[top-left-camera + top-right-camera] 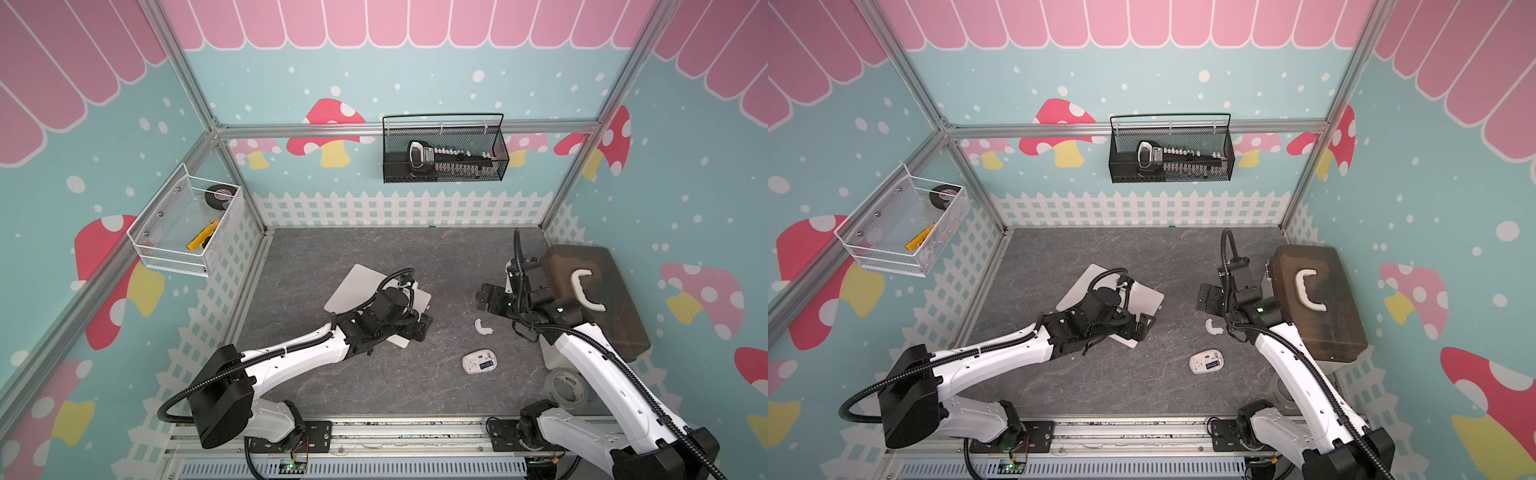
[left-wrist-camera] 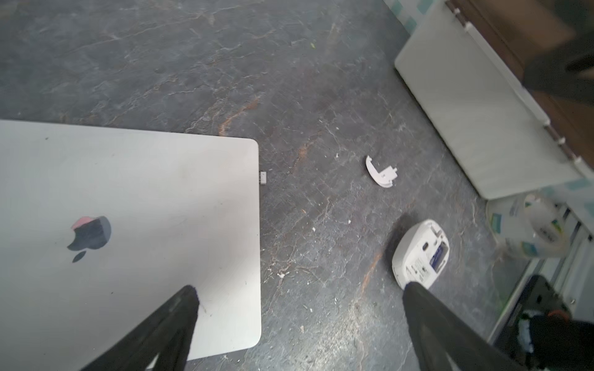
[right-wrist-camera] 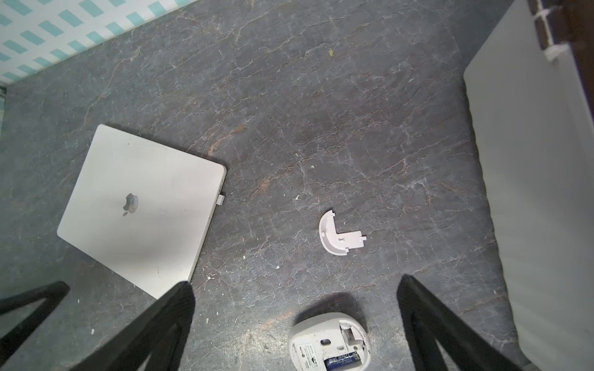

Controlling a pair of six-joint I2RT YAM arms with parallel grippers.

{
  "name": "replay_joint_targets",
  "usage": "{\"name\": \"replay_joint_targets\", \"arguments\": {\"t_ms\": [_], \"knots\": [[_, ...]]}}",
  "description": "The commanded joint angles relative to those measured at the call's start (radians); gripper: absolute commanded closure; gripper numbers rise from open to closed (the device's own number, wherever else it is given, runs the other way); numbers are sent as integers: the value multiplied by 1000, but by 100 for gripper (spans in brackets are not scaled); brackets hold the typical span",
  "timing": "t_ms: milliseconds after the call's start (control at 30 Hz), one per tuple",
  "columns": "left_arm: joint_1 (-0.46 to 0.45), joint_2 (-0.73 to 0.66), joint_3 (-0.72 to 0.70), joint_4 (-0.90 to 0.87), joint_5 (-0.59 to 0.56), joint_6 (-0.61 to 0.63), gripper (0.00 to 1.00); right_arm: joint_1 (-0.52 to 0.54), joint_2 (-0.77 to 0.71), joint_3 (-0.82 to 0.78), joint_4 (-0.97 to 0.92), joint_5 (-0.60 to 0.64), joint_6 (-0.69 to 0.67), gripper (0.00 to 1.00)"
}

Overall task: Insert the wireless mouse receiver into the laptop
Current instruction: Pick up the mouse from the center of the board.

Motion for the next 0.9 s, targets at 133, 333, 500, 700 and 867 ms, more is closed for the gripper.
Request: {"name": "replay_joint_targets", "arguments": {"t_ms": [133,333,500,700,867], "knots": [[-102,17,29,-62,-54,265,1,-37,-40,45,-38,-60,55,2],[-123,16,18,-59,-34,243,1,-52,-64,56,-64,21,98,2],[-190,36,8,-50,-57,308,1,-70,-87,49,-44,68,157,3],[-243,119,24,-12,6,380,1,-114,-83,55,-12,93,209,3],[-282,244,98,-1,13,453,1,-157,-60,55,30,12,219,3]]}}
